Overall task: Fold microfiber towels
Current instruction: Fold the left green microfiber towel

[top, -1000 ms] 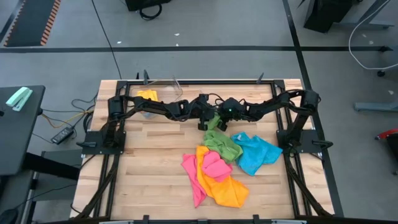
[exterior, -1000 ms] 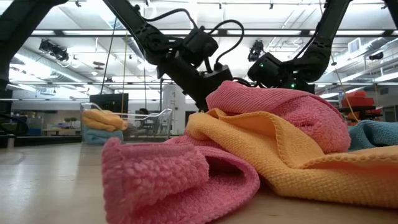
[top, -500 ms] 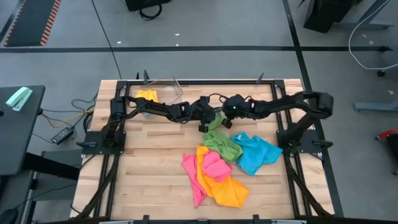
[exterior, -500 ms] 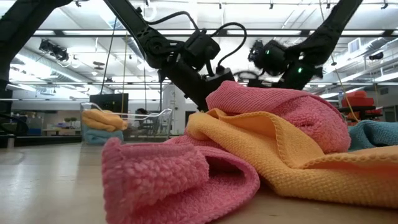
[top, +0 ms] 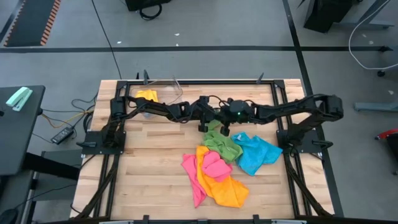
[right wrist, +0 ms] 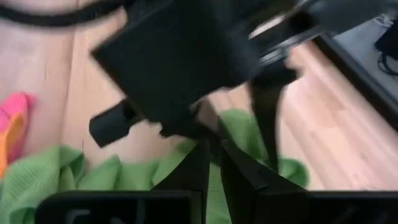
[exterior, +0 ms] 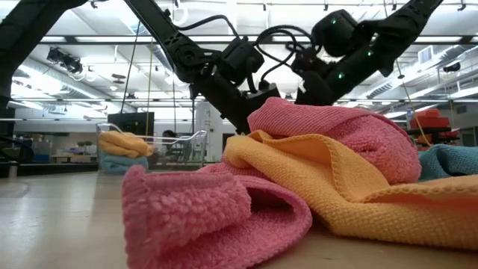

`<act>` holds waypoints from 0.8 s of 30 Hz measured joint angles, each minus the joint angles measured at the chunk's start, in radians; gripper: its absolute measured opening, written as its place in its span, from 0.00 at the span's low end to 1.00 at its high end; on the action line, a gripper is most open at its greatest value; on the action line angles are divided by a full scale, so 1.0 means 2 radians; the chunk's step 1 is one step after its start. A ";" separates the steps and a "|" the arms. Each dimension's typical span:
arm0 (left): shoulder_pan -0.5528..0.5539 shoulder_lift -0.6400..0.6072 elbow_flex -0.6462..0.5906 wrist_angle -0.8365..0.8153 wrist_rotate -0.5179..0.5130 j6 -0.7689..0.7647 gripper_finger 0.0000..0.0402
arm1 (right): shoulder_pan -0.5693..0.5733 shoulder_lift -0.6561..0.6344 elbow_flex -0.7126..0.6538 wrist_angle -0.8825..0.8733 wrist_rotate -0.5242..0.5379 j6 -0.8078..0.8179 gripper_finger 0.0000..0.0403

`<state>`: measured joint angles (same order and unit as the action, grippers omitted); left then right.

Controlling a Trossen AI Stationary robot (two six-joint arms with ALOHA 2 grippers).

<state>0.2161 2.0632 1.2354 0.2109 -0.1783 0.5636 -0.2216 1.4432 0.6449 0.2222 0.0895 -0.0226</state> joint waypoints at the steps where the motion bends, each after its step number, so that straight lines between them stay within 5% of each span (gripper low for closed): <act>1: 0.000 0.000 0.000 0.000 0.000 0.000 0.25 | 0.001 0.007 0.000 -0.001 0.000 -0.003 0.11; 7: 0.000 0.000 0.000 0.000 0.000 0.002 0.26 | 0.002 0.026 -0.001 0.005 0.002 -0.017 0.15; 18: 0.000 0.000 0.000 0.000 0.000 0.002 0.25 | 0.002 0.026 -0.001 0.028 0.003 -0.039 0.51; 24: 0.000 0.000 0.000 -0.002 -0.001 0.003 0.25 | 0.002 0.038 0.000 0.052 0.003 -0.047 0.56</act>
<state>0.2167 2.0632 1.2345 0.2073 -0.1797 0.5697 -0.2185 1.5192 0.6448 0.3271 0.0956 -0.1169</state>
